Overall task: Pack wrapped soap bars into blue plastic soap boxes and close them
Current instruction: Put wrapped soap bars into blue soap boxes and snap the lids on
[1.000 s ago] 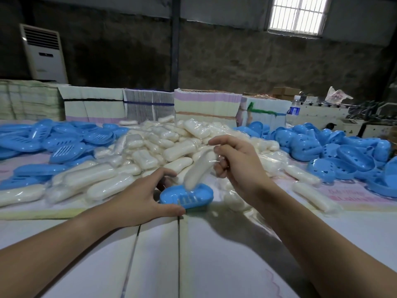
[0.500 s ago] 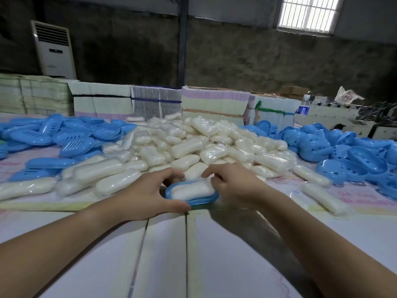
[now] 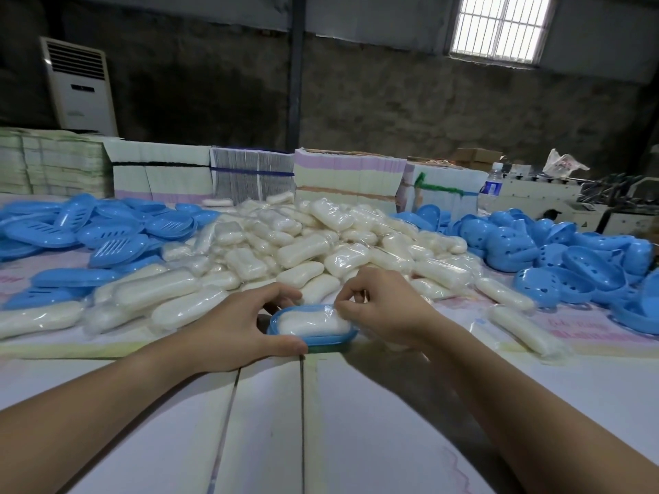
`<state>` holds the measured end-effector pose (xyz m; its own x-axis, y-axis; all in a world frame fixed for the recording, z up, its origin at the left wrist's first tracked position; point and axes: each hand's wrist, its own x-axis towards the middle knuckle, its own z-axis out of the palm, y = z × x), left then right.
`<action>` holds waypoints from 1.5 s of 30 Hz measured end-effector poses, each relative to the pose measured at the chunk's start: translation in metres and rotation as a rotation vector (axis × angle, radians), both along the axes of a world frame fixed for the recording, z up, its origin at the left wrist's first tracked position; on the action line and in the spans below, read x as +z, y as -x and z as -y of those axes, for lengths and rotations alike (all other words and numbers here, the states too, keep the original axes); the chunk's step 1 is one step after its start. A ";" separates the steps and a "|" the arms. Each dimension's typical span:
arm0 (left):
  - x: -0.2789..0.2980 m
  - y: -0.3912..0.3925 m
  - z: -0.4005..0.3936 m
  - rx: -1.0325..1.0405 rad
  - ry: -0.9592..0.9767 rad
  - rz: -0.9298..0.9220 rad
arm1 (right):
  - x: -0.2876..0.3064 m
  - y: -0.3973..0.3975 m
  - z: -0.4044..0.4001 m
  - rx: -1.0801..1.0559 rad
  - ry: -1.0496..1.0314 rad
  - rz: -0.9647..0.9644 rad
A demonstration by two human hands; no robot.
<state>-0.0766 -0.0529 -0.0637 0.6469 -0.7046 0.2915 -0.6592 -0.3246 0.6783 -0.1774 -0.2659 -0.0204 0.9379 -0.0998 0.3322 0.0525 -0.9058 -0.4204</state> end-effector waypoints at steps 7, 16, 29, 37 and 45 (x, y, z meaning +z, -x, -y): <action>-0.003 -0.004 -0.003 -0.036 -0.017 0.051 | 0.006 -0.003 0.030 -0.156 -0.278 0.207; -0.014 -0.018 -0.002 -0.058 0.054 0.167 | 0.022 0.012 0.151 -0.699 -0.170 0.347; -0.036 -0.048 -0.005 -0.064 -0.042 0.148 | -0.031 0.057 0.250 -0.858 0.095 -0.164; -0.048 -0.054 -0.002 -0.076 -0.067 0.137 | -0.035 0.059 0.258 -0.954 0.076 -0.186; -0.049 -0.057 -0.006 -0.075 -0.059 0.139 | -0.039 0.064 0.262 -1.037 0.176 -0.196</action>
<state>-0.0200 -0.0467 -0.1128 0.5481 -0.7678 0.3317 -0.7694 -0.3074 0.5599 -0.2414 -0.5279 -0.0591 0.4615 -0.8441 0.2729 -0.8321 -0.5186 -0.1968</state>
